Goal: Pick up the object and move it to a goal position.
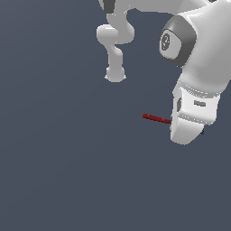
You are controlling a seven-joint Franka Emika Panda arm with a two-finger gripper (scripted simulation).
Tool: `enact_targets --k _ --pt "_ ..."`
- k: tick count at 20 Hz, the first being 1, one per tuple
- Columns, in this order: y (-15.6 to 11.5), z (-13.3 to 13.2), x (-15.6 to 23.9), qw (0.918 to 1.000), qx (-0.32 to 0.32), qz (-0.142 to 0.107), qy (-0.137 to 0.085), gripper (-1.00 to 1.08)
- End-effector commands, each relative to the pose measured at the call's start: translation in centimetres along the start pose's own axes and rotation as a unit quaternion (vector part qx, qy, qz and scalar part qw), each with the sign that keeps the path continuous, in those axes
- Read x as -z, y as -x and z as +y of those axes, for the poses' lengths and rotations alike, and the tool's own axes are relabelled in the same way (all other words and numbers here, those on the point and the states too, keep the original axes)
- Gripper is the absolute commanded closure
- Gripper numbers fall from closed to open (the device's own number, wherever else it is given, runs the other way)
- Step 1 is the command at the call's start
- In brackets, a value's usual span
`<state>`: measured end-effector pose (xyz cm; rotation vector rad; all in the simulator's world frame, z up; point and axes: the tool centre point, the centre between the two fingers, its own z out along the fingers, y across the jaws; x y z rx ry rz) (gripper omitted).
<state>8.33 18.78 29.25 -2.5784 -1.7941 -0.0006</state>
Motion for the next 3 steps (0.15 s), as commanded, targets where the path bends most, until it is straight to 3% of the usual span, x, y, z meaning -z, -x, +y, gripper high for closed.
enact_targets --k 1,3 --pt "-0.11 0.08 0.25 1.0 0.0 0.0 0.0 1.08" --pt "-0.13 0.09 0.29 1.0 0.0 0.0 0.0 1.08"
